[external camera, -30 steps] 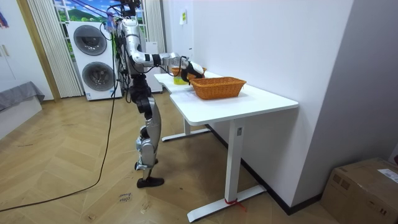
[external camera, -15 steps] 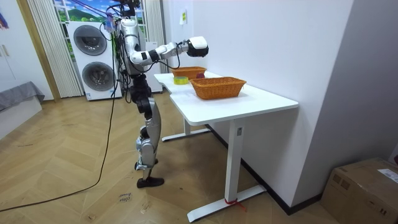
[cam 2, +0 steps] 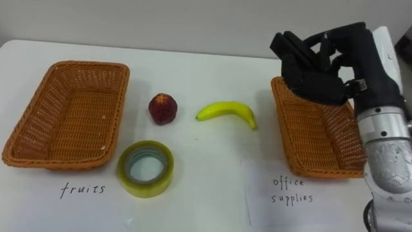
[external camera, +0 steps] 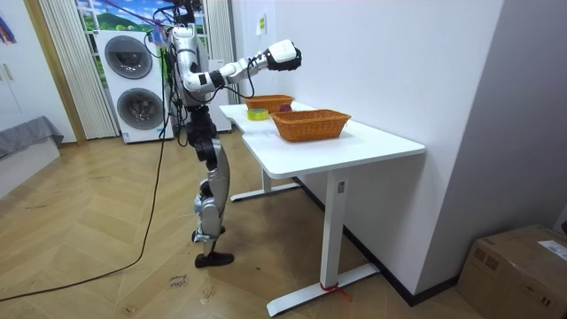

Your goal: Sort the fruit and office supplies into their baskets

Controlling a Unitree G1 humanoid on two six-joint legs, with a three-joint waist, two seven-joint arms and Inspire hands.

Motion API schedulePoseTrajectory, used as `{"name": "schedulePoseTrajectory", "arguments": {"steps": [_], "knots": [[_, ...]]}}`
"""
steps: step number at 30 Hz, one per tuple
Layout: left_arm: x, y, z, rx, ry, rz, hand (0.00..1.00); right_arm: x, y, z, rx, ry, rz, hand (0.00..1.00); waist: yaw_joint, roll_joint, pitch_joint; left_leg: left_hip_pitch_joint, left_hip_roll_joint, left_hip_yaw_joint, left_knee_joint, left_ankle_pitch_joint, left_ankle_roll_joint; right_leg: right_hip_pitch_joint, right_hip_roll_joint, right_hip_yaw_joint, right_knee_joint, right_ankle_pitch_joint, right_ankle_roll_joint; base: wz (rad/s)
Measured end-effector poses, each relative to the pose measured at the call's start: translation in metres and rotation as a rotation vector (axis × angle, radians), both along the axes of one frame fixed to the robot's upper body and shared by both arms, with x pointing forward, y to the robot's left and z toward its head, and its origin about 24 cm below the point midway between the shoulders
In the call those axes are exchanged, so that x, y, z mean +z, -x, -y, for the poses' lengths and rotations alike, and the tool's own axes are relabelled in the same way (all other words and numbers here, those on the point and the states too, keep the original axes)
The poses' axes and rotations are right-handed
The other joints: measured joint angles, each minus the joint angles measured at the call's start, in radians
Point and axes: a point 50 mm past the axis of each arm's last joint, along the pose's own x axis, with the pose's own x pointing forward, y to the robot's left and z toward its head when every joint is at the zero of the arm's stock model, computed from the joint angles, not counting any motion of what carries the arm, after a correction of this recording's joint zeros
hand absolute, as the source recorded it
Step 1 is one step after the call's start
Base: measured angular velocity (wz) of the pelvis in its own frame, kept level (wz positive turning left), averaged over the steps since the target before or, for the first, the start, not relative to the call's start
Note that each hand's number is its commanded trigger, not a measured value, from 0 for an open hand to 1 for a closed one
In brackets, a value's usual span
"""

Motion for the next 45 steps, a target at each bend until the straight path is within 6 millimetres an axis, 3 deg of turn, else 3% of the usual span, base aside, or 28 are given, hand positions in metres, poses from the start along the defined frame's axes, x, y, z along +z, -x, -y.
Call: {"name": "schedulePoseTrajectory", "arguments": {"steps": [7,10,20,24,37,38,39,41,42,45], "knots": [[0.0,0.003,-0.001,0.012,-0.001,-0.005,0.0,0.001,0.0,0.001,-0.001,-0.031,0.011,1.0,-0.014,-0.006,-0.0031,0.0,0.0,0.001,0.0,0.0,0.0,0.002,0.0,0.0,-0.003,0.0,0.0,0.0],[0.0,0.003,-0.001,0.01,-0.001,-0.005,0.0,-0.002,0.001,0.002,-0.005,-0.058,0.008,1.0,-0.015,-0.002,-0.0008,0.0,0.0,0.001,0.0,0.0,0.0,0.003,0.0,0.0,-0.007,0.0,0.0,0.0],[0.0,0.004,-0.001,0.021,-0.007,-0.006,0.0,-0.043,0.006,0.022,-0.106,-0.112,-0.143,1.0,-0.017,0.007,-0.0062,0.001,0.0,0.001,0.0,0.0,0.0,0.008,0.001,0.0,-0.014,0.001,0.001,0.0],[0.0,0.004,-0.001,0.021,-0.007,-0.008,0.0,-0.062,0.007,0.03,-0.141,-0.137,-0.221,1.0,-0.016,0.01,-0.0012,0.017,-0.001,0.002,-0.001,0.0,0.0,0.018,0.0,0.0,-0.014,0.001,0.001,0.0],[0.0,0.003,-0.002,0.027,-0.011,-0.021,0.0,-0.075,0.015,0.034,-0.159,-0.142,-0.291,1.0,-0.019,-0.002,-0.0084,0.019,-0.002,0.003,-0.006,0.0,0.0,0.011,0.0,0.001,-0.016,0.001,0.001,0.0],[0.0,0.003,-0.002,0.027,-0.014,-0.02,0.0,-0.076,0.015,0.034,-0.161,-0.143,-0.295,0.87,-0.02,-0.001,-0.0085,0.019,-0.002,0.004,-0.006,0.0,0.0,0.011,0.0,0.001,-0.016,0.001,0.001,0.0],[0.0,0.003,-0.002,0.027,-0.016,-0.019,0.0,-0.076,0.015,0.034,-0.162,-0.143,-0.296,0.87,-0.02,-0.001,-0.0086,0.019,-0.002,0.004,-0.006,0.0,0.0,0.011,0.0,0.001,-0.016,0.001,0.001,0.0],[0.0,0.001,-0.002,0.026,-0.019,-0.013,0.0,-0.076,0.015,0.034,-0.16,-0.143,-0.304,0.21,-0.019,0.0,-0.0095,0.019,-0.002,0.004,-0.006,0.0,0.0,0.011,0.0,0.001,-0.016,0.001,0.001,0.0],[0.0,0.001,-0.002,0.025,-0.019,-0.012,0.0,-0.077,0.015,0.034,-0.16,-0.142,-0.307,0.0,-0.018,0.001,-0.0094,0.019,-0.002,0.004,-0.007,0.0,0.0,0.01,0.0,0.001,-0.016,0.001,0.001,0.0],[0.0,0.0,-0.002,0.025,-0.02,-0.01,0.0,-0.077,0.016,0.034,-0.158,-0.137,-0.318,0.0,-0.02,0.003,-0.0087,0.017,-0.002,0.004,-0.008,0.0,0.0,0.007,0.0,0.001,-0.016,0.001,0.001,0.0]]}}
